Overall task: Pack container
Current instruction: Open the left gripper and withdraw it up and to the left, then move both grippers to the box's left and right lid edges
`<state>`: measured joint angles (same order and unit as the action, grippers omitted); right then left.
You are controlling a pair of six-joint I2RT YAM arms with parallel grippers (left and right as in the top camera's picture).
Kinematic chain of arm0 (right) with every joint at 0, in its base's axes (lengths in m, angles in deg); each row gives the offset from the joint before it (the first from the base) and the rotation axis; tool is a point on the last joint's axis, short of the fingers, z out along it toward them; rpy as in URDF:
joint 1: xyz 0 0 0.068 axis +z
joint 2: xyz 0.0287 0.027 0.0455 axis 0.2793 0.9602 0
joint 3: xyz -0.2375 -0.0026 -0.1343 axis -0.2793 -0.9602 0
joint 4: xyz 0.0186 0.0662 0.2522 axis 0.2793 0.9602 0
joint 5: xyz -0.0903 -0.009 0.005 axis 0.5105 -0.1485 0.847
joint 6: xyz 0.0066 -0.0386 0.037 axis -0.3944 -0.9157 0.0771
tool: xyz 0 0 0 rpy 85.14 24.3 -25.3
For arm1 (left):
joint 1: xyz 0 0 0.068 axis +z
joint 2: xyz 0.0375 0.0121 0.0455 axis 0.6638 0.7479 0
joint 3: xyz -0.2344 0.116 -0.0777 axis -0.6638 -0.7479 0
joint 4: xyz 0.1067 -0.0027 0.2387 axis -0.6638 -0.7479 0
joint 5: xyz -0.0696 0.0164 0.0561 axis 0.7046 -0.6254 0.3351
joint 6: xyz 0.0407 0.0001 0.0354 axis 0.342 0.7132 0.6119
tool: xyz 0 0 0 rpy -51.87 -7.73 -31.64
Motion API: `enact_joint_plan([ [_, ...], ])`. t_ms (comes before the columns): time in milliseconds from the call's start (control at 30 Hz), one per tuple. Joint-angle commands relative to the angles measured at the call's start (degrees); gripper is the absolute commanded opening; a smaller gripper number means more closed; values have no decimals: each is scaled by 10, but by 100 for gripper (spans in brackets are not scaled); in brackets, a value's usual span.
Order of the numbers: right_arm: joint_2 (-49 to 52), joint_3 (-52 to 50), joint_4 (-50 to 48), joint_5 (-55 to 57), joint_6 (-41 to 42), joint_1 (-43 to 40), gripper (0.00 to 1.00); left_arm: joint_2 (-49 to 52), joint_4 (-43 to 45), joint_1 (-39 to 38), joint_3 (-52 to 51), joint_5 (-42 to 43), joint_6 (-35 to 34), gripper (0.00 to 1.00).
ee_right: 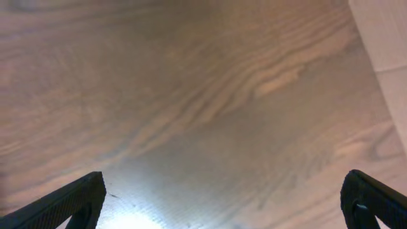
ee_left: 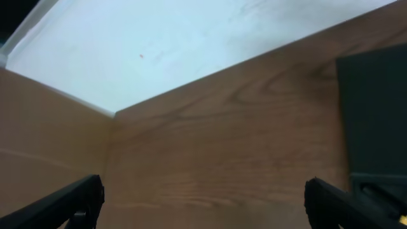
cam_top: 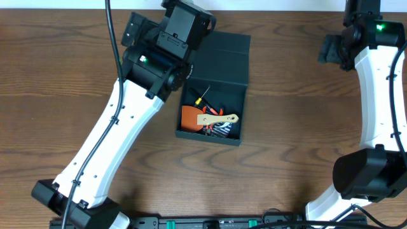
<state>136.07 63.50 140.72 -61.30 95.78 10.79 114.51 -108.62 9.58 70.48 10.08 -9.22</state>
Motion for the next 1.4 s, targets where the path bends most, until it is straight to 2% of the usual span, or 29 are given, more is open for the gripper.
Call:
enact_joint_plan([
  [0, -3, 8, 16, -58, -12, -1, 99, -5, -9, 16, 7, -14, -50, 98],
  [100, -3, 8, 16, -148, -71, 0, 99, -8, -39, 35, 7, -6, -108, 98],
  [200, -3, 8, 7, -219, -114, 7, 99, -9, -82, 73, 7, 62, -150, 98],
  [400, -3, 8, -14, -178, -133, 57, 99, -9, -147, 183, 7, 308, -202, 98],
  [500, -3, 8, -28, -140, -138, 95, 99, -9, -152, 233, 7, 393, -202, 98],
  [667, -3, 8, -20, -85, -152, 171, 99, -5, -168, 292, 6, 420, -250, 98],
  [867, -3, 8, 12, -62, -120, 239, 97, 21, -204, 307, -1, 420, -253, 98],
  [933, -3, 7, 23, -59, -115, 246, 88, 35, -212, 307, -7, 420, -253, 98],
  [1000, -3, 7, 35, -52, -104, 245, 74, 51, -223, 307, -12, 420, -252, 98],
  [1100, -3, 7, 57, -51, -91, 233, 43, 76, -233, 307, -16, 420, -240, 98],
  [1133, -3, 7, 64, -53, -85, 227, 24, 85, -234, 307, -17, 420, -234, 98],
  [1167, -3, 7, 69, -56, -82, 221, 11, 93, -235, 307, -17, 420, -229, 98],
  [1233, -3, 7, 79, -58, -74, 210, 1, 106, -234, 307, -18, 420, -224, 99],
  [1300, -3, 7, 86, -58, -75, 206, 1, 115, -227, 307, -18, 420, -223, 98],
  [1367, -3, 5, 89, -58, -75, 204, 1, 120, -219, 307, -18, 420, -222, 86],
])
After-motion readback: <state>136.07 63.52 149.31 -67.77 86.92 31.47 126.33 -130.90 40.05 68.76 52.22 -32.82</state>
